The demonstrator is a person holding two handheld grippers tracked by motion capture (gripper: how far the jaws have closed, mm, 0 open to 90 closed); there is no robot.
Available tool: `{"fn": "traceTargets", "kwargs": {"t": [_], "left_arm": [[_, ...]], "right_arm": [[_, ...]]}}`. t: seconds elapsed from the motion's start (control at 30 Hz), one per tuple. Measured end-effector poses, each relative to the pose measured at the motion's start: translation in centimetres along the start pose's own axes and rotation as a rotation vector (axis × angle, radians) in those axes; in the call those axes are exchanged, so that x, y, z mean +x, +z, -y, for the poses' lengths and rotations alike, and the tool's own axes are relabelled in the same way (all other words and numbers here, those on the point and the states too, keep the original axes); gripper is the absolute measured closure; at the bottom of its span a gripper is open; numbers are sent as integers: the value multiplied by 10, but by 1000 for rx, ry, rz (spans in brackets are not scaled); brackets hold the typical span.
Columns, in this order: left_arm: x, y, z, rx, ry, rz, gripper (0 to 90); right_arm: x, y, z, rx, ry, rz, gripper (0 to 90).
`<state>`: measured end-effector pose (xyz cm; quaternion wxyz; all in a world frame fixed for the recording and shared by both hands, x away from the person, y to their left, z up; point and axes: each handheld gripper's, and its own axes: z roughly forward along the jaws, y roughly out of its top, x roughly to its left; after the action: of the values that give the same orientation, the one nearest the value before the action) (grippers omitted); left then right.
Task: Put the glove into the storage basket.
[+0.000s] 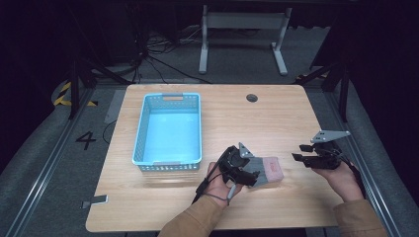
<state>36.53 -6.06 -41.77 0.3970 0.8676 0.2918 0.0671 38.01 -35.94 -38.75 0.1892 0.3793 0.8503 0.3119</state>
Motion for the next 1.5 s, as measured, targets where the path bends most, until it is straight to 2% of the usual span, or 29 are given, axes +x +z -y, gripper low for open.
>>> {"fn": "traceTargets", "kwargs": {"t": [0.1, 0.13, 0.23, 0.33, 0.43, 0.5, 0.57, 0.87, 0.97, 1.27, 1.5], "left_arm": [[2, 7, 0, 4, -10, 19, 208], [2, 10, 0, 3, -13, 7, 208], [4, 15, 0, 13, -14, 12, 208], [6, 21, 1, 16, -18, 37, 203], [7, 29, 2, 28, -18, 42, 188], [7, 31, 2, 32, -20, 35, 186], [5, 39, 2, 57, -10, 14, 186], [1, 50, 2, 71, 7, 6, 171], [-2, 52, 3, 88, 39, -3, 146], [-10, 56, 2, 115, 42, -61, 142], [-13, 56, 0, 134, 40, -75, 175]], "right_arm": [[-1, -1, 0, -4, 1, -3, 525], [-1, -1, 0, -6, 1, -2, 525], [-1, -1, 0, -8, 4, -3, 523], [-1, 0, 0, -6, 2, -9, 522], [-1, -1, 0, -11, 5, -12, 515], [-1, -1, 0, -11, 6, -12, 515], [-1, 0, 0, -9, 5, -14, 512], [-1, 1, 0, -7, 9, -19, 504], [0, 2, 0, -7, 10, -18, 500], [0, 1, 0, -5, 14, -20, 508], [0, 1, 0, -10, 18, -18, 515]]}}
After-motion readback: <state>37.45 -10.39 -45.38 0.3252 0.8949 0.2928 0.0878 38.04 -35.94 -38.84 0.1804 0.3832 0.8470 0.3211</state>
